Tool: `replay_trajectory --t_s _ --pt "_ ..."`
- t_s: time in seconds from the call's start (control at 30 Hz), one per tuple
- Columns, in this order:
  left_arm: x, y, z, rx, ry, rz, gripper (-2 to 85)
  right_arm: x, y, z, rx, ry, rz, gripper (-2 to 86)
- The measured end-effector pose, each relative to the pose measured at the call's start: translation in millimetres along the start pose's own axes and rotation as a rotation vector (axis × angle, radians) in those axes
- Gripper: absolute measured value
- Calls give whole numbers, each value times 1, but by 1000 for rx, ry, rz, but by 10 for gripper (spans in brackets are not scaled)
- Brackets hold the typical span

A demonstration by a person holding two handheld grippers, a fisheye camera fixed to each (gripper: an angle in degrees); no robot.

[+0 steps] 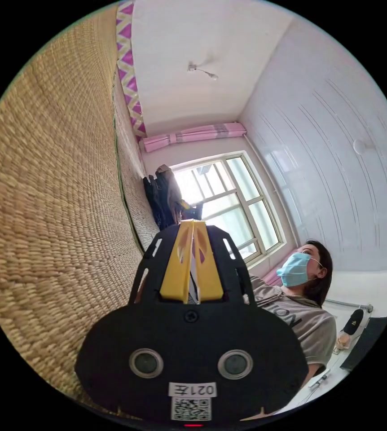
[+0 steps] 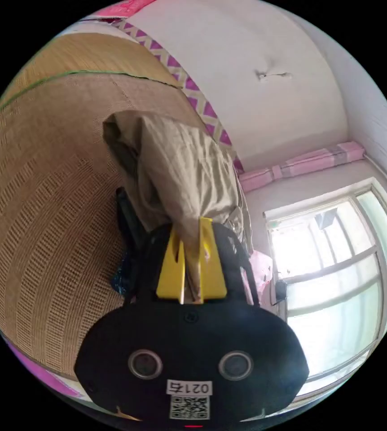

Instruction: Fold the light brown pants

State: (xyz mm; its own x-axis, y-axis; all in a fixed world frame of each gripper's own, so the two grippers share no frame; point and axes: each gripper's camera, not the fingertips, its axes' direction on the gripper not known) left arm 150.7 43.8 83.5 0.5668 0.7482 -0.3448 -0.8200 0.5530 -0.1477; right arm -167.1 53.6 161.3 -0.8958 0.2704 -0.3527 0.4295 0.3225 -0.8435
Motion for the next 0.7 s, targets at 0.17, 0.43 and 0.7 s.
replay_trajectory --t_s 0.17,0.43,0.7 --pt "13 -16 1 10 -26 21 -9 114 -30 -24 60 -253 401 2" --pt "45 -39 19 -64 -89 91 -9 101 -150 -157 257 -191 176 -4" --pt "65 -57 28 -43 -81 100 -9 -161 -170 -220 367 -208 -367 4"
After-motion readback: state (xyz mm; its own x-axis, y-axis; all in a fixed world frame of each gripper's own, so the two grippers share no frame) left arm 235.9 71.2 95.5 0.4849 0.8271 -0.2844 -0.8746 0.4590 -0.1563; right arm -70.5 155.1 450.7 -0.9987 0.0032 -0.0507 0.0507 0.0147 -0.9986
